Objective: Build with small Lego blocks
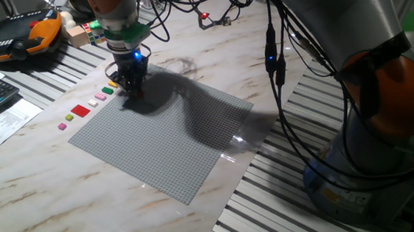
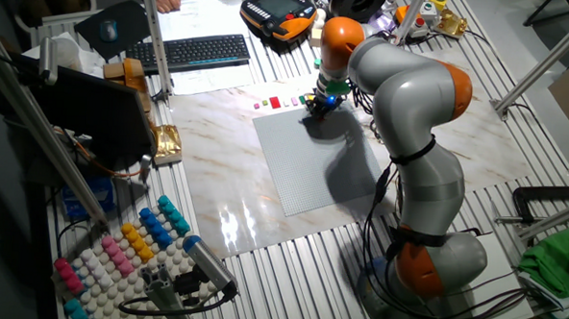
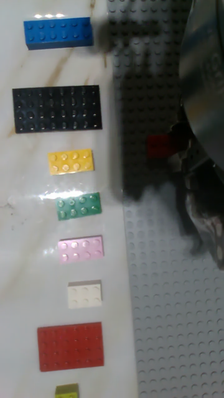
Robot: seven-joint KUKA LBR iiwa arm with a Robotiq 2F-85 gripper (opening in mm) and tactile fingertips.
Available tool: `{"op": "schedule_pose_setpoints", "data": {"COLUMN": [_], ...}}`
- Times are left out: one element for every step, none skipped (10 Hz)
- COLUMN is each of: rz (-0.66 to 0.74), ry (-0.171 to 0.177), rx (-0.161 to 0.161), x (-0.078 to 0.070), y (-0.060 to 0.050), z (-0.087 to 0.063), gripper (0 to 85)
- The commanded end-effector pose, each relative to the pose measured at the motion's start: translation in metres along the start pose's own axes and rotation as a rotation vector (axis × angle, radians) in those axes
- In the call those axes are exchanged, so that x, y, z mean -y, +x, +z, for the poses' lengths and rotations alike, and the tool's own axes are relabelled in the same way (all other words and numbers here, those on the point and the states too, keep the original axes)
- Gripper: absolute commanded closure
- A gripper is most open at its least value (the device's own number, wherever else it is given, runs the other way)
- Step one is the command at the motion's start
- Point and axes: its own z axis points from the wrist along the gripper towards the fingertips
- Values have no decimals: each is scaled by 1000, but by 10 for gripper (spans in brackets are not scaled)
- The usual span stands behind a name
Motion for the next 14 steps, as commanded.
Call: {"op": "schedule_pose_setpoints", "data": {"rz": [1,1,1,1,-2,-2,-2,-2,-2,-2,-2,-2,-6,-7], "ry": [3,1,1,-3,-4,-5,-4,-7,-8,-7,-8,-8,-10,-11], "rx": [3,3,3,7,9,10,11,13,15,15,13,13,12,12], "x": [1,1,1,1,1,0,1,1,1,1,1,1,2,2], "y": [-2,-4,-5,-6,-7,-6,-6,-6,-6,-6,-8,-9,-10,-11], "z": [0,0,1,3,5,5,6,9,10,10,9,9,9,9], "gripper": [843,843,843,843,843,843,843,843,843,843,843,843,843,843]}}
